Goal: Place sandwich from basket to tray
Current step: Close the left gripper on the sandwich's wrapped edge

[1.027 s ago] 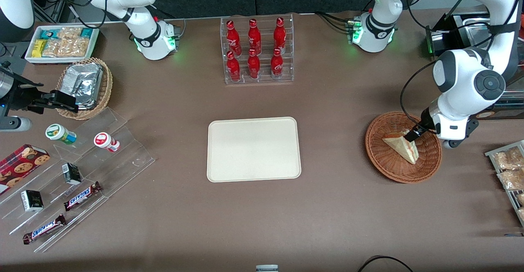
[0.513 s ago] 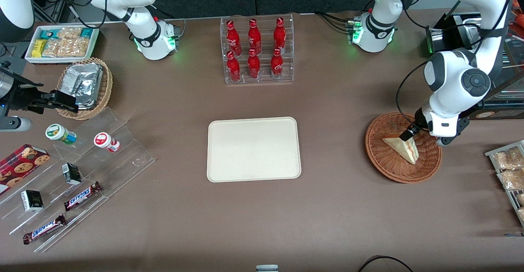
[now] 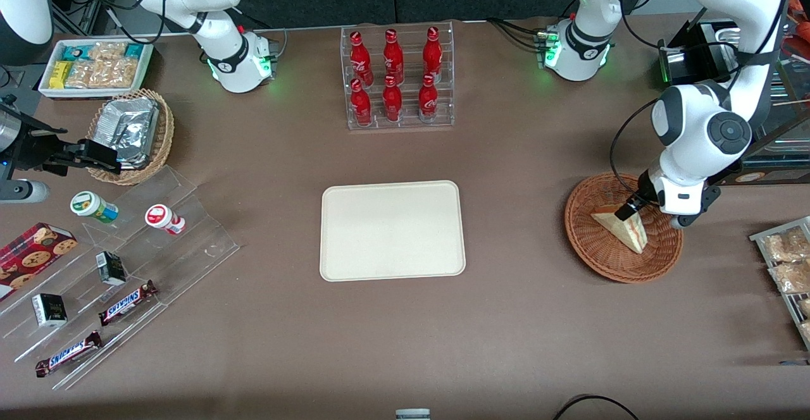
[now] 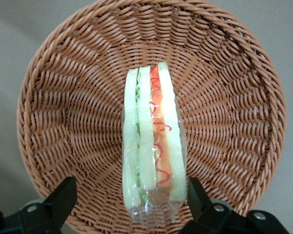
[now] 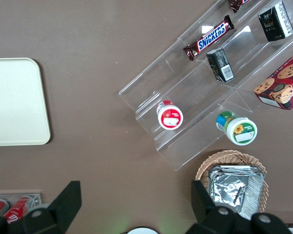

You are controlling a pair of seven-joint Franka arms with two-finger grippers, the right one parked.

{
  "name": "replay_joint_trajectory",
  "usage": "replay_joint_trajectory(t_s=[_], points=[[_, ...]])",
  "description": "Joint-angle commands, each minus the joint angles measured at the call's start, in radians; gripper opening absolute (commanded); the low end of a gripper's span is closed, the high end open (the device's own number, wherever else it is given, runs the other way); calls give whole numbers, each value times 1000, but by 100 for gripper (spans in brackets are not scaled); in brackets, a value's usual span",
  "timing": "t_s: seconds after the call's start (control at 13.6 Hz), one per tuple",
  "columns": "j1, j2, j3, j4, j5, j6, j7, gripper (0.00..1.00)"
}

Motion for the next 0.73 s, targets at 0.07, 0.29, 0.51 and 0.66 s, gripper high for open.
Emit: replay_joint_trajectory(t_s=[0.07,0.29,0.51,0.66], points=[[-1,20,1,-10,17,42,-22,100],[-2,40,1,-7,17,56,-23,100],[-4,72,0,-6,11,94,-26,95],[-5,72,0,-1,11,93,-64,61]])
